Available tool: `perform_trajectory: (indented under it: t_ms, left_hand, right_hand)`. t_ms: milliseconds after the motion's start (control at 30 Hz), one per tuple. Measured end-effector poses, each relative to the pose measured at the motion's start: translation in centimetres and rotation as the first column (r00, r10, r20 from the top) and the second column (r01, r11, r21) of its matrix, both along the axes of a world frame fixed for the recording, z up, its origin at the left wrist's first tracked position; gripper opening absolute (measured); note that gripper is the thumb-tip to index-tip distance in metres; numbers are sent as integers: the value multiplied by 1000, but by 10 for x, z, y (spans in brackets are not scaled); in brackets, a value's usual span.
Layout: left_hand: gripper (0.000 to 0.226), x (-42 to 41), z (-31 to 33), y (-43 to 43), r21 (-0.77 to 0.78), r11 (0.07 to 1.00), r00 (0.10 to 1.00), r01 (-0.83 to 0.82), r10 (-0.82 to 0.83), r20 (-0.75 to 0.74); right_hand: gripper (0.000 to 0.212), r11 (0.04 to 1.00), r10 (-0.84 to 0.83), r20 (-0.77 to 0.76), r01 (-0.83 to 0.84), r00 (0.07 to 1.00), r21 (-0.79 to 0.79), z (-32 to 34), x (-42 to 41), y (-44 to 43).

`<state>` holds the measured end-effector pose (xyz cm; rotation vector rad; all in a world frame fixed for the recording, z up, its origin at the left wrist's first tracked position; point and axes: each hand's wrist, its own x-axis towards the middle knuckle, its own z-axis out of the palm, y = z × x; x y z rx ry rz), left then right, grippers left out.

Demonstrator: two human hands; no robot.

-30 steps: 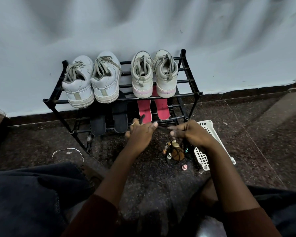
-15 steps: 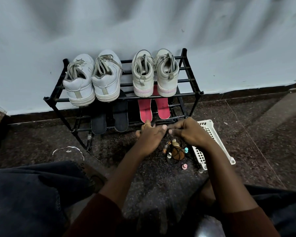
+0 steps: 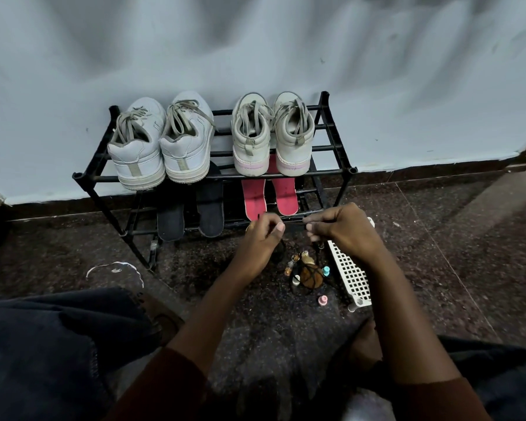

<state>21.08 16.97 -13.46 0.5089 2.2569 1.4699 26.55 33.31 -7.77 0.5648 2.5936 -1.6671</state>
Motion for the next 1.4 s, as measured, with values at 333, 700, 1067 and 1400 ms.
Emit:
perform_trajectory:
  t_ms: [333, 700, 1067, 1400]
  left_hand:
    - [28, -6, -3, 13, 444, 857, 944, -261, 132, 301]
    - [26, 6, 0, 22, 493, 846, 936, -202, 17, 353]
    - [27, -4, -1, 31, 382, 914, 961, -138, 31, 273]
    - [38, 4, 15, 59, 439, 883, 894, -167, -52, 444]
  right_hand:
    - [17, 805, 313, 202, -372, 928, 461, 15, -4, -32]
    - [9, 945, 102, -35, -86, 994, 316, -4, -7, -36]
    - [43, 954, -9, -262, 87, 965, 287, -16, -4, -48]
    - [39, 891, -260, -396, 377, 881, 253, -10, 0, -13]
